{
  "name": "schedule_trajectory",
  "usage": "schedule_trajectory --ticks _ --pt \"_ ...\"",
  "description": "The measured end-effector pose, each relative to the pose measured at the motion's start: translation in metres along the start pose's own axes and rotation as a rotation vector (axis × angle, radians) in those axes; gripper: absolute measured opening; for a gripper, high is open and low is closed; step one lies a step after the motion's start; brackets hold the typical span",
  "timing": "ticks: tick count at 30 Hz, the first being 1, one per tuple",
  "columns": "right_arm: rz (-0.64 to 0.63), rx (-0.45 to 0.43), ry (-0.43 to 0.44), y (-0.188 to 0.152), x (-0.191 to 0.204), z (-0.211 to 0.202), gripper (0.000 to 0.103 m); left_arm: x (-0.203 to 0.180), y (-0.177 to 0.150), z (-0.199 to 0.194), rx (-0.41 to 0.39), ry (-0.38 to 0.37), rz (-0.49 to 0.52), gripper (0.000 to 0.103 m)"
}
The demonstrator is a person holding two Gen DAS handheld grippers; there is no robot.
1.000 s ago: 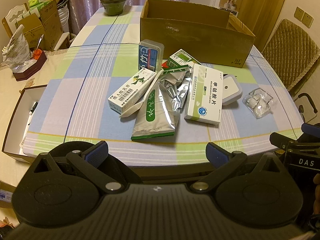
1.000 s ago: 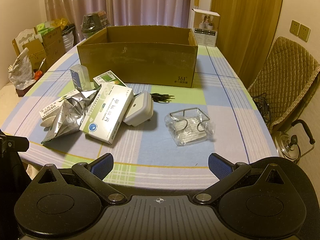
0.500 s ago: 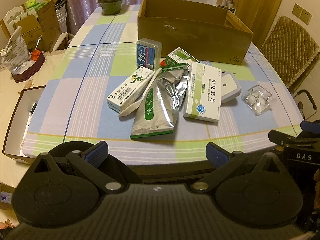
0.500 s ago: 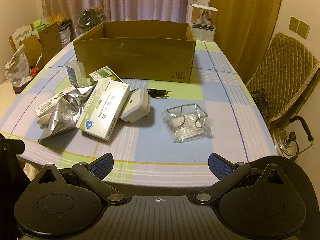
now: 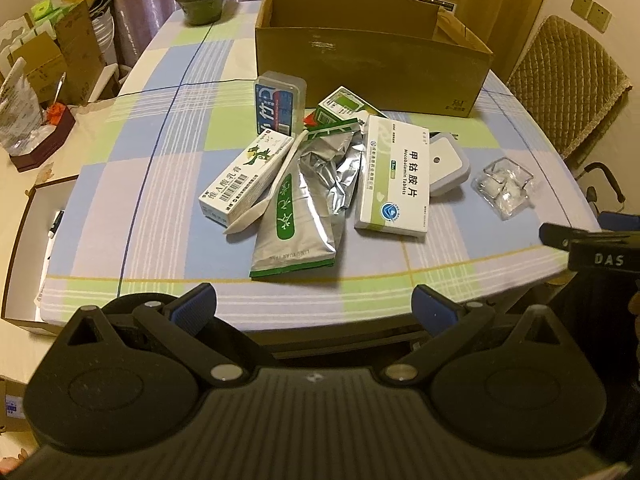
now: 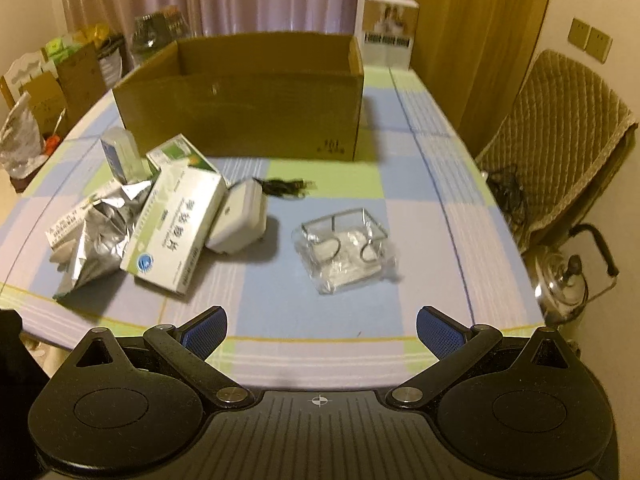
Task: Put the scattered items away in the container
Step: 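Move right tool toward plastic-wrapped wire rack while left tool approaches white Mecobalamin box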
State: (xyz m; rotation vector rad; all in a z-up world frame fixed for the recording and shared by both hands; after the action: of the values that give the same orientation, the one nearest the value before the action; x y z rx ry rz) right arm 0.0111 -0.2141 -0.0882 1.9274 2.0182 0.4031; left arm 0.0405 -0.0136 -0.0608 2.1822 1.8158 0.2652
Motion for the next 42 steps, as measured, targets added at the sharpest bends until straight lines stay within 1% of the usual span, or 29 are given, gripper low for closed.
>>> schedule_trajectory --ticks 4,7,10,12,13,18,23,28,31,36,39,42 --pt "0.028 0.04 0.004 -0.002 -0.006 0.009 0.103 0.0 0.007 0.001 -0.001 0.008 0.022 0.102" --pt "0.022 0.043 0.019 -0.001 -0.007 0.012 0.103 0.001 0.012 0.002 0.003 0.001 0.028 0.102" --pt "0.039 0.019 0.035 0.005 -0.011 0.012 0.103 0.0 0.019 0.004 -0.006 0.0 0.055 0.102" --pt "0.037 -0.009 0.074 0.011 -0.014 0.012 0.103 -0.003 0.023 0.006 -0.018 0.004 0.088 0.102" --pt "0.03 -0.014 0.081 0.015 -0.015 0.012 0.103 -0.004 0.026 0.006 -0.025 0.007 0.104 0.102" --pt "0.01 -0.009 0.047 0.039 -0.026 0.022 0.103 -0.005 0.041 0.014 -0.029 -0.018 0.12 0.102" --pt "-0.046 0.006 0.054 0.057 -0.035 0.045 0.103 -0.005 0.055 0.02 -0.048 -0.058 0.131 0.102" --pt "-0.146 0.019 0.057 0.065 -0.033 0.065 0.103 -0.009 0.064 0.028 -0.087 -0.058 0.203 0.102" --pt "-0.176 0.019 0.063 0.066 -0.032 0.075 0.103 -0.01 0.067 0.038 -0.058 -0.046 0.22 0.102" --pt "-0.157 0.032 0.072 0.068 -0.036 0.09 0.103 -0.007 0.069 0.055 0.009 -0.026 0.227 0.102" --pt "-0.158 0.039 0.08 0.067 -0.036 0.096 0.103 -0.007 0.073 0.063 0.02 -0.018 0.252 0.102" --pt "-0.161 0.03 0.084 0.067 -0.035 0.098 0.103 -0.011 0.078 0.068 0.012 0.012 0.312 0.102"
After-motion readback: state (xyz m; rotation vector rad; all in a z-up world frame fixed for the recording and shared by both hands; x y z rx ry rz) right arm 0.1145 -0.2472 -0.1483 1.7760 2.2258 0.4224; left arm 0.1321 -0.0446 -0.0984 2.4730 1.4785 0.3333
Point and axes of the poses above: each gripper's, at about its wrist camera, not at the fingertips, and z roughly the way its jaws point, x to its left, y to its top, the point moved 7 cm from there along z, roughly the way its jaws point, and after that the axes turned 12 degrees about x, right-handed, at the moved point
